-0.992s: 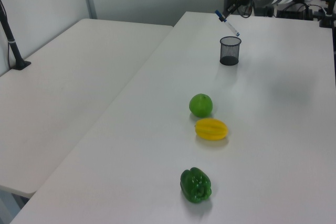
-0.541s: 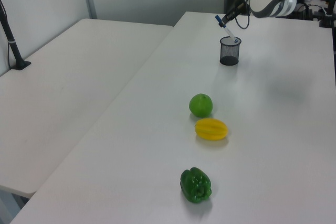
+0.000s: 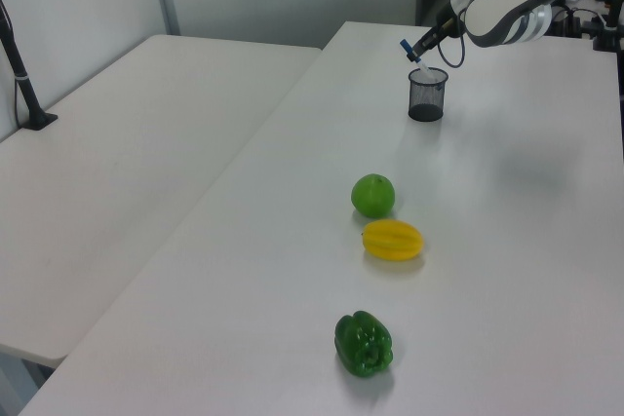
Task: Place marker
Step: 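Lower the marker into the cup and open the gripper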
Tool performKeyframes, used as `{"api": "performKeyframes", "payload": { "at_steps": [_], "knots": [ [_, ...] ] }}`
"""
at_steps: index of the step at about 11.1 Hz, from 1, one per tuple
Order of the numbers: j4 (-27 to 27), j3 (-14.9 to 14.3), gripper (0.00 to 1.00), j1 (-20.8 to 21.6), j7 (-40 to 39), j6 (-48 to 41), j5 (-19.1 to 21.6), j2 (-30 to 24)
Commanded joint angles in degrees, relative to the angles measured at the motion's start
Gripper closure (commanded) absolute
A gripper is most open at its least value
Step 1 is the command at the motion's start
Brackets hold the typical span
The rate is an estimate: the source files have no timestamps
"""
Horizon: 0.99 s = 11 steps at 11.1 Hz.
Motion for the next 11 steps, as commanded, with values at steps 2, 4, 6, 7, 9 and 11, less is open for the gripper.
{"api": "performKeyframes", "payload": {
  "at_steps": [2, 4, 6, 7, 9, 11],
  "knots": [
    [-2.2, 0.3, 0.94, 0.4, -1.8, 1.2, 1.7, -1.6],
    [-2.1, 0.3, 0.50, 0.5, -1.8, 1.0, 1.7, -1.7],
    [-2.1, 0.4, 0.18, 0.5, -1.7, 0.7, 1.7, -1.7],
    [-2.1, 0.7, 0.00, 0.5, -1.6, 0.8, 1.7, -1.8],
    [-2.0, 1.1, 0.00, 0.5, -1.1, 0.9, 1.7, -2.2],
    [-2.1, 1.3, 0.00, 0.5, -1.0, 0.8, 1.7, -2.5]
  ]
}}
